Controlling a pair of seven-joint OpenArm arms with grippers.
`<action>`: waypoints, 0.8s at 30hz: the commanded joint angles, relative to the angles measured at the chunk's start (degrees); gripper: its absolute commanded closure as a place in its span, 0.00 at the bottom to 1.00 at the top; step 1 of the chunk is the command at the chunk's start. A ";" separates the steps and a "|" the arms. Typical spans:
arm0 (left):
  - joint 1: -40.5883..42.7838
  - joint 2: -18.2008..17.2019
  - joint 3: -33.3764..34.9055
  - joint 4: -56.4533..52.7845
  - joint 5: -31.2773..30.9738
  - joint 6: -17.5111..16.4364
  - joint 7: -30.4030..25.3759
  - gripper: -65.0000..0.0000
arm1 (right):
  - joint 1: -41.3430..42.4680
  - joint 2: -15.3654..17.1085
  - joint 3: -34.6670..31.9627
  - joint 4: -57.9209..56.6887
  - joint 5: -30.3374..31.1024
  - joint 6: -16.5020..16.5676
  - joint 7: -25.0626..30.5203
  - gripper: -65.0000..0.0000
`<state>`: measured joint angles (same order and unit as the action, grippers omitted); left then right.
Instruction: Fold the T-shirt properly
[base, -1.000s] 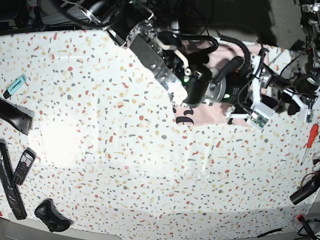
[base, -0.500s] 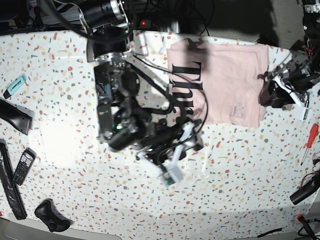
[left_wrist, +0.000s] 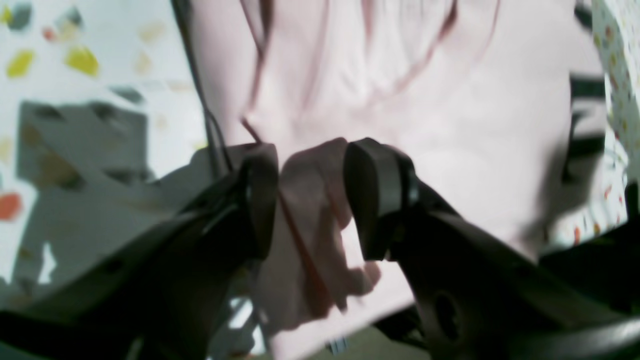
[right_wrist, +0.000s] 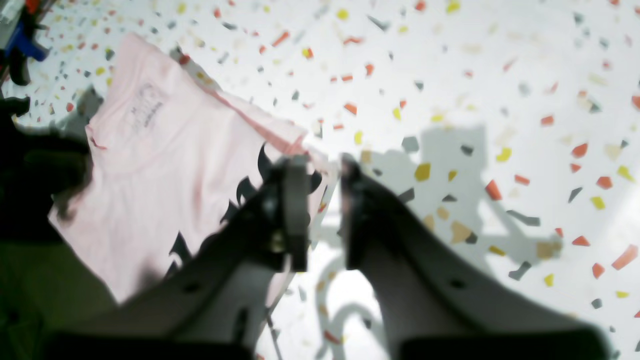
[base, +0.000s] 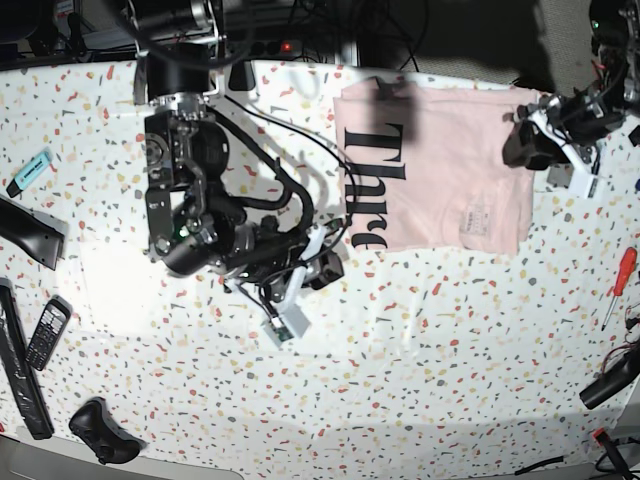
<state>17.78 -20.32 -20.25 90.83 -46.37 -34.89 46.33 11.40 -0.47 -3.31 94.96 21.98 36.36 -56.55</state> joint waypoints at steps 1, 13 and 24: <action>0.61 -0.63 -0.39 0.79 -1.27 -0.76 -1.07 0.66 | 1.57 0.13 0.24 0.66 0.55 1.07 2.14 0.97; 5.40 0.98 -0.39 0.74 5.68 -1.18 -1.25 0.99 | 2.45 -0.68 -9.70 -17.64 -6.49 1.38 16.39 1.00; -0.52 4.04 -0.33 -11.30 23.82 1.90 -11.19 0.99 | 2.67 -1.57 -14.82 -20.68 -10.73 1.40 12.96 1.00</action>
<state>16.95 -15.86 -20.60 80.05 -28.08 -36.56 31.00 13.02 -1.76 -18.13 73.34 11.27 37.12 -43.77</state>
